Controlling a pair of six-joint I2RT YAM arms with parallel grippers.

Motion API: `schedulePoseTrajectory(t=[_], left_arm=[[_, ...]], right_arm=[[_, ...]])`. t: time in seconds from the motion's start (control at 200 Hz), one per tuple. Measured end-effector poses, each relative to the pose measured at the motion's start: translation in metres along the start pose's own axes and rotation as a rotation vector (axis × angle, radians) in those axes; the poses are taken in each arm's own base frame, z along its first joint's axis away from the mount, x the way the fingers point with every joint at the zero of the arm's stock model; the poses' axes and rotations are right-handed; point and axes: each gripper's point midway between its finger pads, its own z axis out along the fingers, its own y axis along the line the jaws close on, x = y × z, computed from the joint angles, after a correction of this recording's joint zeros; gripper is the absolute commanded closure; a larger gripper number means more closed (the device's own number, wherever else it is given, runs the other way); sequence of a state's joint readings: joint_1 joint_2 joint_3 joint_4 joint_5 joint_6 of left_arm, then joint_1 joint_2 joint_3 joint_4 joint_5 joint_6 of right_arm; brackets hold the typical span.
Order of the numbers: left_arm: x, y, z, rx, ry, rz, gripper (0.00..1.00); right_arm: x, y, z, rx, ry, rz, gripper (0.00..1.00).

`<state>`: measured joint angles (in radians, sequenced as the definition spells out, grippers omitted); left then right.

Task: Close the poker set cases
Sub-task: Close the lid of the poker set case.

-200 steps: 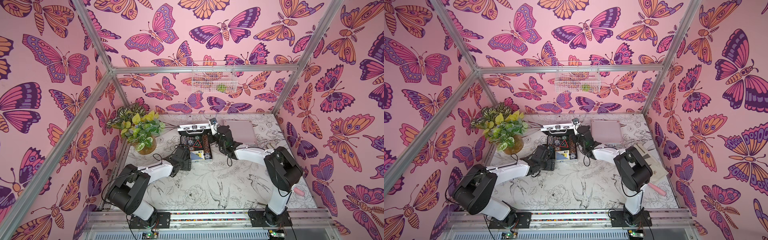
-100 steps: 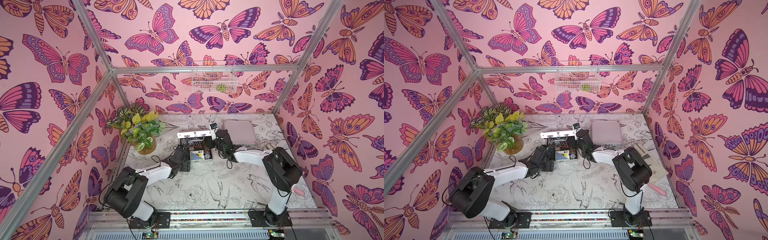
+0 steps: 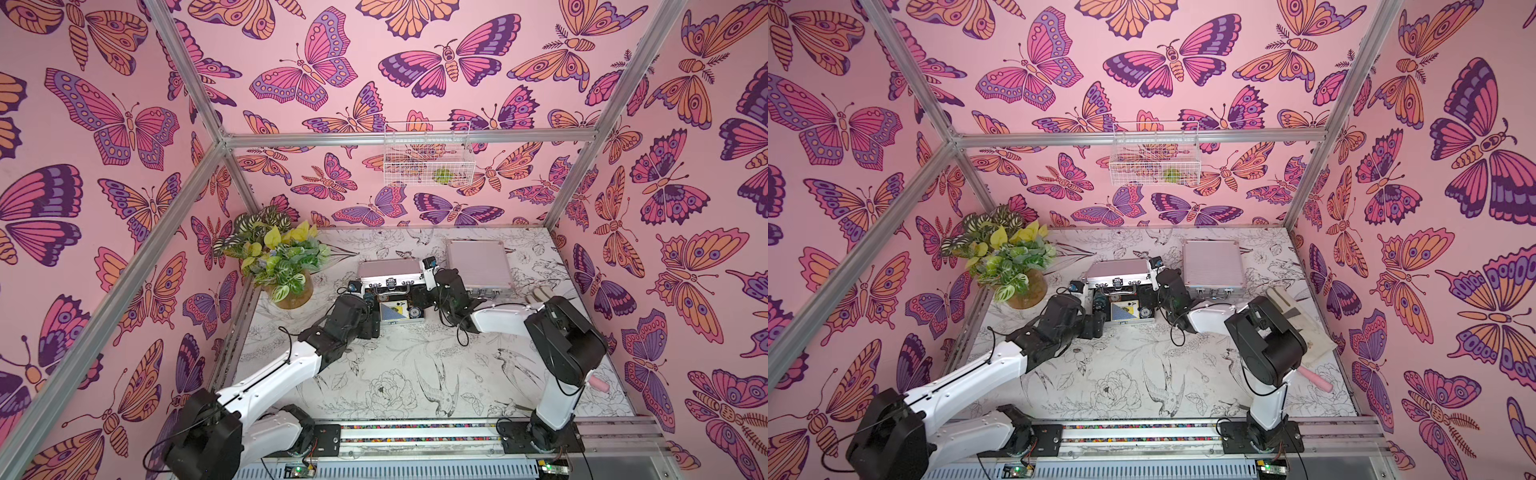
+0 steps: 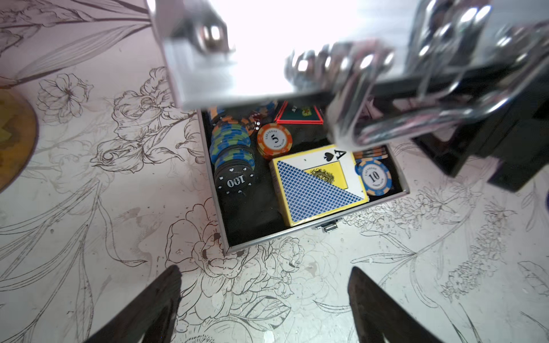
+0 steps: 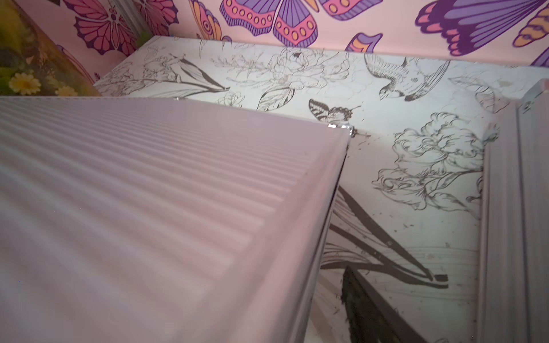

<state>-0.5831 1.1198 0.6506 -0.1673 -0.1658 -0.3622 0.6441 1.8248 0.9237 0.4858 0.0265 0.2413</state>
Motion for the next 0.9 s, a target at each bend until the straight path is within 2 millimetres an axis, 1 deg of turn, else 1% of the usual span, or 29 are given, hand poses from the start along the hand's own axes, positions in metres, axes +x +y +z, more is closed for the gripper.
schedulePoseTrajectory(t=[0.14, 0.22, 0.32, 0.411, 0.516, 0.646, 0.756, 0.896], left_arm=[[-0.014, -0.003, -0.017, 0.014, -0.041, 0.008, 0.1], [-0.025, -0.004, -0.025, 0.014, -0.074, 0.015, 0.1], [-0.041, -0.007, -0.03, 0.009, -0.101, 0.026, 0.1], [-0.055, -0.01, -0.029, -0.003, -0.114, 0.039, 0.09], [-0.068, -0.013, -0.018, -0.026, -0.106, 0.06, 0.09], [-0.075, -0.016, 0.004, -0.052, -0.069, 0.091, 0.09], [-0.072, -0.014, 0.028, -0.078, -0.021, 0.106, 0.1], [-0.057, -0.004, 0.055, -0.112, 0.048, 0.109, 0.1]], right_arm=[[0.017, 0.005, -0.002, -0.042, 0.039, 0.001, 0.22], [0.027, 0.008, -0.003, -0.063, 0.063, 0.001, 0.22], [0.038, 0.011, -0.005, -0.084, 0.088, 0.004, 0.22], [0.047, 0.012, -0.007, -0.096, 0.108, 0.004, 0.22], [0.059, 0.017, -0.01, -0.117, 0.135, -0.005, 0.22], [0.067, 0.021, -0.017, -0.131, 0.152, -0.013, 0.22], [0.067, 0.023, -0.023, -0.14, 0.15, -0.014, 0.22], [0.07, 0.023, -0.028, -0.143, 0.153, -0.018, 0.21]])
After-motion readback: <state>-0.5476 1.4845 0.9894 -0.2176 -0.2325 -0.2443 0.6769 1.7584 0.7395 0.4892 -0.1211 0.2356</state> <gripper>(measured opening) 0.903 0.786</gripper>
